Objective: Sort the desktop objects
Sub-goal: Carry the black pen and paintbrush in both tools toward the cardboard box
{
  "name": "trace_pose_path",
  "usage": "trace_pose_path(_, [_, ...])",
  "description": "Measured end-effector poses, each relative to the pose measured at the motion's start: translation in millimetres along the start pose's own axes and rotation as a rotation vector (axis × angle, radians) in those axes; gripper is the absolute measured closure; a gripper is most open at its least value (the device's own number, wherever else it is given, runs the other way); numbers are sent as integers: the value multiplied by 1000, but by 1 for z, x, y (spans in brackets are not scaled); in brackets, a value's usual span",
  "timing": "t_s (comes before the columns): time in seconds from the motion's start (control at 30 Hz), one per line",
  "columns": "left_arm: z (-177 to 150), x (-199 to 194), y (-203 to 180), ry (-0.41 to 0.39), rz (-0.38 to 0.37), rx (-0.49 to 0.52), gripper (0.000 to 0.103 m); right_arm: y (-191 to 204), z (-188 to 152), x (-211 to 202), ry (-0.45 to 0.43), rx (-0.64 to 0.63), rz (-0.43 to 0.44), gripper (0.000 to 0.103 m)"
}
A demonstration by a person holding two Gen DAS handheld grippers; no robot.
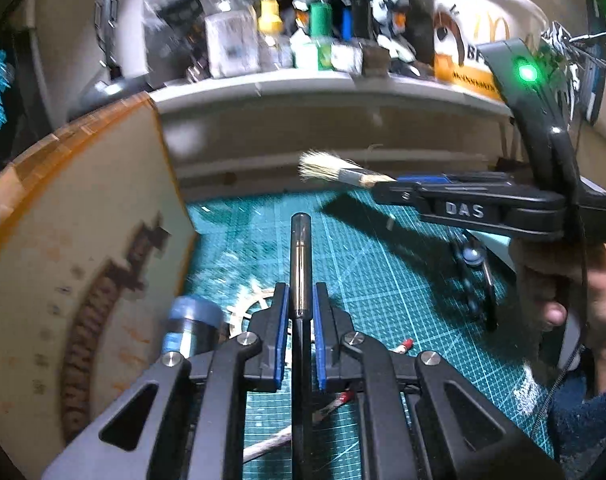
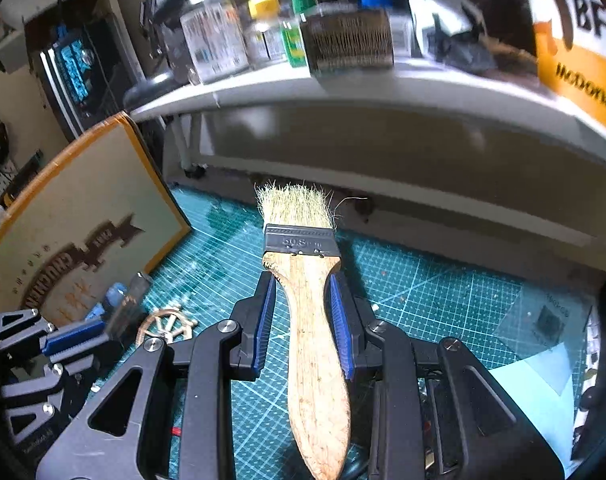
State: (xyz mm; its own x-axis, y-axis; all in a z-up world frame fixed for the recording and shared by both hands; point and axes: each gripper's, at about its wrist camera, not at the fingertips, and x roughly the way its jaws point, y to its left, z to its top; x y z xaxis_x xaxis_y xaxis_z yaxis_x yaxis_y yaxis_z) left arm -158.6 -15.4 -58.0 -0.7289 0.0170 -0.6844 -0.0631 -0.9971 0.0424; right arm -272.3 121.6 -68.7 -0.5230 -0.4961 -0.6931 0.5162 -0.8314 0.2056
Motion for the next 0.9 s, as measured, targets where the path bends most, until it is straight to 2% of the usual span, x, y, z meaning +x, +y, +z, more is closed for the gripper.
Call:
trace_pose_path(0.17, [10, -18, 1, -42, 5, -7, 92, 4, -1, -34, -68, 17, -8, 77])
trace_pose_path(0.5, [21, -69, -3, -151, -30, -16, 92, 31, -13, -145, -178, -28, -84, 77])
trace_pose_path(0.67, [23, -98, 0, -207, -50, -26, 92, 64, -22, -198, -230, -73, -141, 77])
trace_pose_path(0.9, [24, -146, 1, -296, -88, -26, 92, 104, -37, -244, -293, -105, -167, 77])
